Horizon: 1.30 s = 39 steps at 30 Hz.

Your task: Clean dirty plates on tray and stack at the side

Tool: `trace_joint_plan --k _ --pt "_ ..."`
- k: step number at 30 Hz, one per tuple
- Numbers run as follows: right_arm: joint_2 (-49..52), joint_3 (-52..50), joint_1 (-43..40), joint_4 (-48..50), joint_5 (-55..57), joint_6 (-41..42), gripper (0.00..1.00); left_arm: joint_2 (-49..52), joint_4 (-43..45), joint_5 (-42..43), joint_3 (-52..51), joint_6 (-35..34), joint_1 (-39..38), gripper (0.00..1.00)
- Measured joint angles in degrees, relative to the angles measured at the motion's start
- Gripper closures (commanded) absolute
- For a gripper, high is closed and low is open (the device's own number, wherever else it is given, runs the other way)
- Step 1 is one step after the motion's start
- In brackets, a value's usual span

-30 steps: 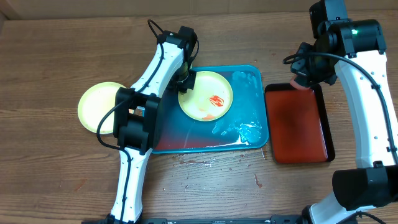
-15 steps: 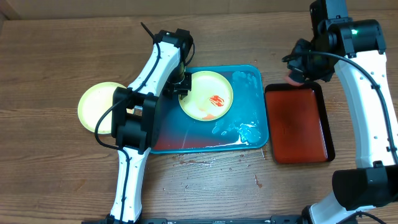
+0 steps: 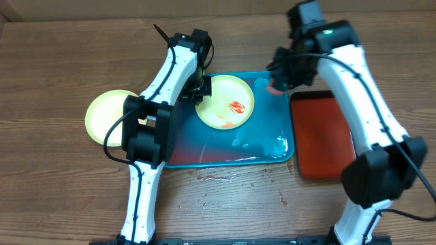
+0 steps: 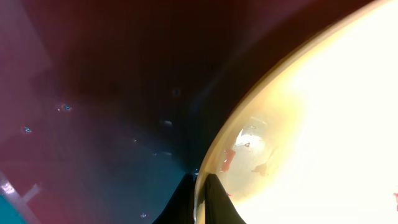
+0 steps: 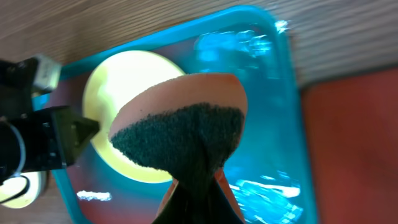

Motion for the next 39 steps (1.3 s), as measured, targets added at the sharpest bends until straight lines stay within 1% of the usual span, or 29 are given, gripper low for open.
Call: trace_joint_plan --k 8,16,23,31,39 --pt "9.5 0.0 6.4 10.0 -2.7 7.8 0.96 0.0 -1.7 1.9 0.1 -0.2 0.0 0.96" --pt "17.7 0.0 8.3 13.9 -7.1 12.2 0.96 0.0 -2.0 5.3 0.1 -0.2 0.4 0.96" --pt "20.4 0.0 9.6 14.4 -7.5 13.0 0.96 0.0 -1.7 6.7 0.0 -0.2 1.1 0.96" --pt "21.8 0.0 12.3 13.9 -4.6 12.9 0.96 0.0 -1.7 7.7 0.0 -0.1 3.0 0.96" --pt "21.8 0.1 12.3 10.7 1.7 7.6 0.96 0.0 -1.7 8.7 -0.1 0.5 3.6 0.96"
